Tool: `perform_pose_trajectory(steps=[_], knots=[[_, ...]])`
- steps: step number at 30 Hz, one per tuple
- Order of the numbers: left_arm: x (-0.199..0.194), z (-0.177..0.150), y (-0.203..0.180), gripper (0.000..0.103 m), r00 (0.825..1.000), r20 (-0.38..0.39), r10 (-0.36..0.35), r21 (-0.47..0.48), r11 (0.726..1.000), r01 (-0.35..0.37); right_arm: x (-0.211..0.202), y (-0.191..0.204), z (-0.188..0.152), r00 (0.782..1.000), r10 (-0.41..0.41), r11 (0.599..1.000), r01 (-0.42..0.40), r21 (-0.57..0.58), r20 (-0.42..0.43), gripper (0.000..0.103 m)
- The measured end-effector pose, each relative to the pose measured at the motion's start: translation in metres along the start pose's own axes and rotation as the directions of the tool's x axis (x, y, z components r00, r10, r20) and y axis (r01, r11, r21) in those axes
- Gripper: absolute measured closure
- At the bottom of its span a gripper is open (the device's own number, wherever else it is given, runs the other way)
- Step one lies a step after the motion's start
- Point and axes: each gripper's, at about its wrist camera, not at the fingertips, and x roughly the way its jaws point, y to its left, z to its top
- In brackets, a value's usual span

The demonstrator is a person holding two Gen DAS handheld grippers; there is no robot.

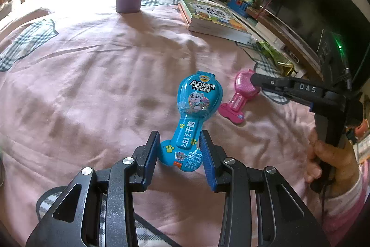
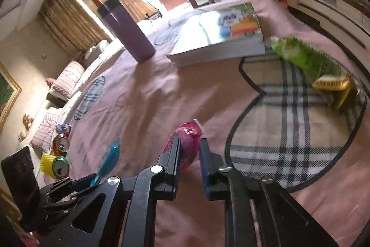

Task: Collect trash
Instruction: 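Grasp the blue lollipop with the left tool while the right tool grasps the pink toy brush, then carry the lollipop and brush over the bin and open both tools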

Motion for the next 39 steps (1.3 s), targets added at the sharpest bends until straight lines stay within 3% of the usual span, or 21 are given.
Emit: perform_pose_trajectory(steps=[6, 9, 11, 12, 13, 14, 16, 19, 23, 24, 29, 34, 39], knots=[[0.006, 0.000, -0.001, 0.067, 0.999, -0.013, 0.039, 0.046, 0.998, -0.039, 0.003, 0.007, -0.019, 0.997, -0.061, 0.997, 0.059, 0.054, 0.037, 0.058], [0.006, 0.003, -0.007, 0.057, 0.998, -0.001, 0.057, 0.082, 0.995, -0.056, 0.005, 0.019, -0.026, 0.995, -0.082, 0.996, 0.080, 0.036, 0.048, 0.048], [0.009, 0.005, -0.011, 0.053, 0.998, 0.010, 0.069, 0.111, 0.991, -0.070, 0.011, 0.027, -0.025, 0.995, -0.093, 0.996, 0.093, 0.002, 0.043, 0.048], [0.011, 0.005, -0.012, 0.053, 0.997, 0.011, 0.071, 0.120, 0.990, -0.072, 0.011, 0.027, -0.024, 0.995, -0.089, 0.996, 0.089, -0.003, 0.041, 0.051], [0.015, 0.005, -0.014, 0.053, 0.997, 0.005, 0.071, 0.132, 0.989, -0.071, 0.013, 0.027, -0.022, 0.996, -0.082, 0.997, 0.083, -0.002, 0.039, 0.066], [0.019, 0.005, -0.015, 0.053, 0.998, -0.004, 0.069, 0.140, 0.988, -0.068, 0.015, 0.025, -0.020, 0.997, -0.072, 0.997, 0.072, 0.006, 0.034, 0.073], [0.023, 0.004, -0.017, 0.058, 0.997, 0.000, 0.081, 0.157, 0.984, -0.080, 0.013, 0.017, -0.018, 0.998, -0.046, 0.998, 0.044, 0.040, 0.039, 0.083], [0.021, 0.003, -0.020, 0.076, 0.997, 0.009, 0.074, 0.179, 0.981, -0.075, 0.002, 0.012, -0.020, 0.998, -0.005, 0.998, 0.001, 0.066, 0.058, 0.090], [0.013, 0.003, -0.020, 0.077, 0.999, 0.011, 0.033, 0.149, 0.988, -0.034, -0.019, 0.017, -0.027, 0.995, 0.027, 0.998, -0.032, 0.058, 0.091, 0.095], [0.010, 0.002, -0.020, 0.077, 1.000, 0.016, 0.026, 0.145, 0.989, -0.028, -0.025, 0.019, -0.029, 0.994, 0.032, 0.998, -0.037, 0.053, 0.101, 0.101], [-0.001, 0.002, -0.029, 0.077, 0.999, 0.029, -0.016, 0.132, 0.991, 0.012, -0.056, 0.020, -0.039, 0.988, 0.034, 0.998, -0.041, 0.047, 0.150, 0.103], [-0.007, 0.001, -0.034, 0.078, 0.999, 0.033, -0.026, 0.123, 0.992, 0.021, -0.063, 0.022, -0.044, 0.987, -0.022, 1.000, 0.018, 0.021, 0.158, 0.103], [-0.014, -0.001, -0.044, 0.078, 0.998, 0.036, -0.051, 0.132, 0.990, 0.046, -0.088, 0.024, -0.055, 0.978, -0.011, 1.000, 0.009, 0.010, 0.207, 0.103]])
